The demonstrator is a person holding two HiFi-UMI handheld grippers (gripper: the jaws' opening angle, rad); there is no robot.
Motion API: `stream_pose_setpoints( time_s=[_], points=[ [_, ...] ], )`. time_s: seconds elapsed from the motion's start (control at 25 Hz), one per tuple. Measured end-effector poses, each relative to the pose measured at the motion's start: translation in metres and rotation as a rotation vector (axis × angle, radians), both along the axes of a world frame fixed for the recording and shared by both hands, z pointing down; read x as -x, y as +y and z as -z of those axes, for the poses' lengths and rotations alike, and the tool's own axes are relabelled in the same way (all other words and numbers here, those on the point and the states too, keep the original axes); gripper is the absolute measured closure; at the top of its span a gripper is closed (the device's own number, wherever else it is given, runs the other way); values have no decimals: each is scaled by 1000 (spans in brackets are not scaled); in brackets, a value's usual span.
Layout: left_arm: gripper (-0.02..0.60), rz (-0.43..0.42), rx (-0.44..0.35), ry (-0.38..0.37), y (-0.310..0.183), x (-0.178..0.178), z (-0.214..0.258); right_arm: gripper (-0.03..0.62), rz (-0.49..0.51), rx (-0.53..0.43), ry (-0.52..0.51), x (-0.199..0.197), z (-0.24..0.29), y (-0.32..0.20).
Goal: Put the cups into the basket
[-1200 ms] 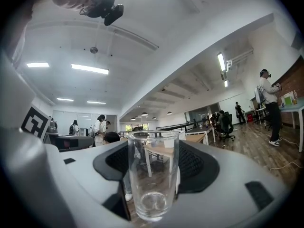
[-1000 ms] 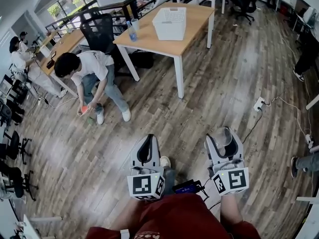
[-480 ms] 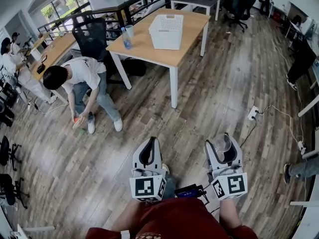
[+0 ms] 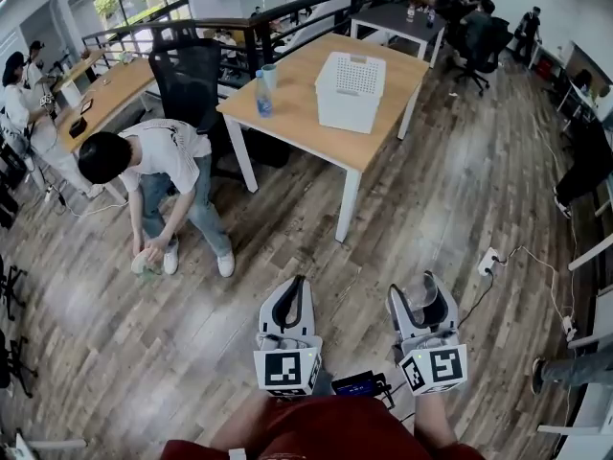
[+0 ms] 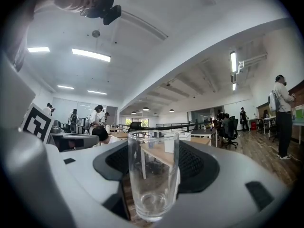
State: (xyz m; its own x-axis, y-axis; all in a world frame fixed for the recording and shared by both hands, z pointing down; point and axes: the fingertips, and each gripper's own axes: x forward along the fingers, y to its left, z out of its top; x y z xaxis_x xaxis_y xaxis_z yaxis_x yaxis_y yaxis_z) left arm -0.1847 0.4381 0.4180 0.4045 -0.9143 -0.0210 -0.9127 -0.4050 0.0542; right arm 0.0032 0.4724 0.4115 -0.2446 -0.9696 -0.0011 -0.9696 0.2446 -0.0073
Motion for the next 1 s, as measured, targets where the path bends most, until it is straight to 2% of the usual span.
stream_pose_setpoints(
  time_s=[0.16,0.48,0.68,1.0],
  points=[
    [560,10,17,23,-37,14,1,310,12,8,22,16,7,-37],
    [560,21,40,54,-80,31,-3,310,13,8,54,29,17,-73],
    [560,-1,77,51,-98,23,-19,310,-11,6,44,22,10,-86],
    [560,-18,81,30,-141,-7,-32,310,-27,-4,25,-7,2,-117]
  ],
)
